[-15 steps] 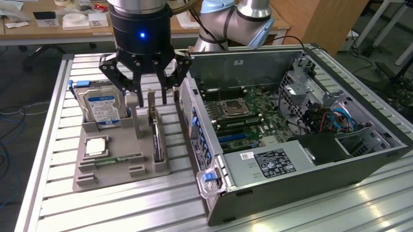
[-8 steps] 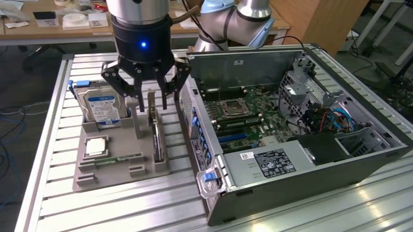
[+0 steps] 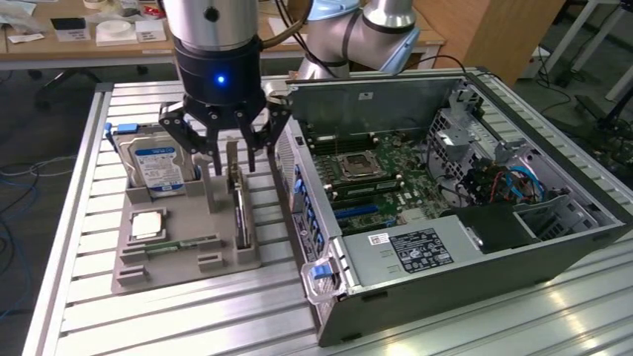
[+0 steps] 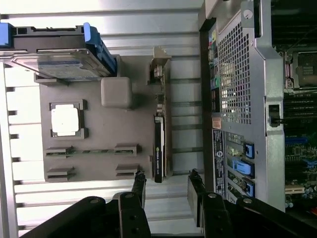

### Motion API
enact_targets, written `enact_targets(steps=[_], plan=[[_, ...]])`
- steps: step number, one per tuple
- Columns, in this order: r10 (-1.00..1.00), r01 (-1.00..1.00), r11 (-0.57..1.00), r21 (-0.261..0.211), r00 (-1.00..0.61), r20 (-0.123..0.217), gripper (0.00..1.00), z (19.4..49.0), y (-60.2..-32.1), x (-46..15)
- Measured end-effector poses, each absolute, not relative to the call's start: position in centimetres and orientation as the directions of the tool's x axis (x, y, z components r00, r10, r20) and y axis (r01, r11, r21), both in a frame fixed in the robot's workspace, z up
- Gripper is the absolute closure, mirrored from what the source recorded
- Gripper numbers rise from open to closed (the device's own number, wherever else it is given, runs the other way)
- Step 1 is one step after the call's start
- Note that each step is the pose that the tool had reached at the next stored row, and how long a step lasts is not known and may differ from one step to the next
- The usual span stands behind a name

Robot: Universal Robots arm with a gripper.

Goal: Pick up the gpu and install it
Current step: 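Pick up the gpu and move the gpu toward the slot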

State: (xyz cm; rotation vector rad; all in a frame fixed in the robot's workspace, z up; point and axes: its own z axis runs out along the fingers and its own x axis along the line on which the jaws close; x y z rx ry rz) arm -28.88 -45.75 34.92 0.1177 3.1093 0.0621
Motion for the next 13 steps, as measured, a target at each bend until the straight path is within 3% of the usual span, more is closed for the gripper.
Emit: enact_targets(steps=[13], plan=[[0.076,0.075,0.996,0.041,-0.997,-0.028,0.53,32.6,-44.6,-28.9]])
